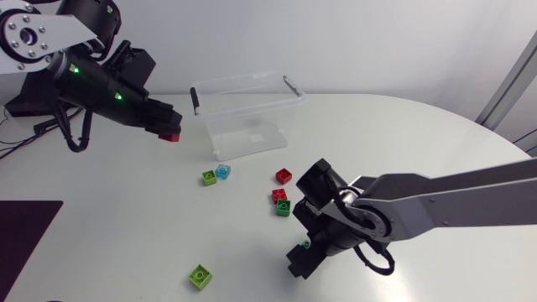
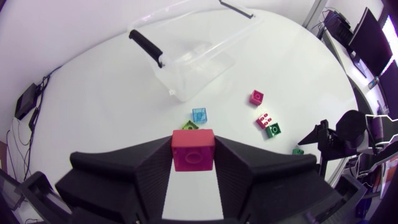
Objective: Place the duplo bricks in the container
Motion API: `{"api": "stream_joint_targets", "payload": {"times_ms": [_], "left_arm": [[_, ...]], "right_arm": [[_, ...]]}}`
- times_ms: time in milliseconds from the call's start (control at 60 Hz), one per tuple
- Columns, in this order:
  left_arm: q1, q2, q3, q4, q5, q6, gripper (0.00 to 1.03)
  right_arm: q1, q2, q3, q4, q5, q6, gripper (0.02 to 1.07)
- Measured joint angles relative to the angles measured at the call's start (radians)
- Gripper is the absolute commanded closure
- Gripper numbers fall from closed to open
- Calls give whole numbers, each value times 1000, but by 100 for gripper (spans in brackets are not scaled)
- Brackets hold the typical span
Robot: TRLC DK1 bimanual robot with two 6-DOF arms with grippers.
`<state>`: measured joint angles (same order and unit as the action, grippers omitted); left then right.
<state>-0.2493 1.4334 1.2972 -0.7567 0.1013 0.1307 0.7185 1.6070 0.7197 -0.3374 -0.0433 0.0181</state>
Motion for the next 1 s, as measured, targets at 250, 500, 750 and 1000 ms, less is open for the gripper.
{"api": "stream_joint_targets", "payload": {"times_ms": [250,500,750,1000], "left_arm": [[0,32,0,216,27,-19,78],[-5,193,85,360,33,-51,78],[-18,360,210,443,34,-60,76],[-17,480,270,497,33,-60,48]], "right_arm": [[23,33,19,26,29,-6,76],[23,-27,19,1,32,-19,80],[5,-93,66,-34,48,-22,80],[-66,-119,165,-34,48,-26,80]]}}
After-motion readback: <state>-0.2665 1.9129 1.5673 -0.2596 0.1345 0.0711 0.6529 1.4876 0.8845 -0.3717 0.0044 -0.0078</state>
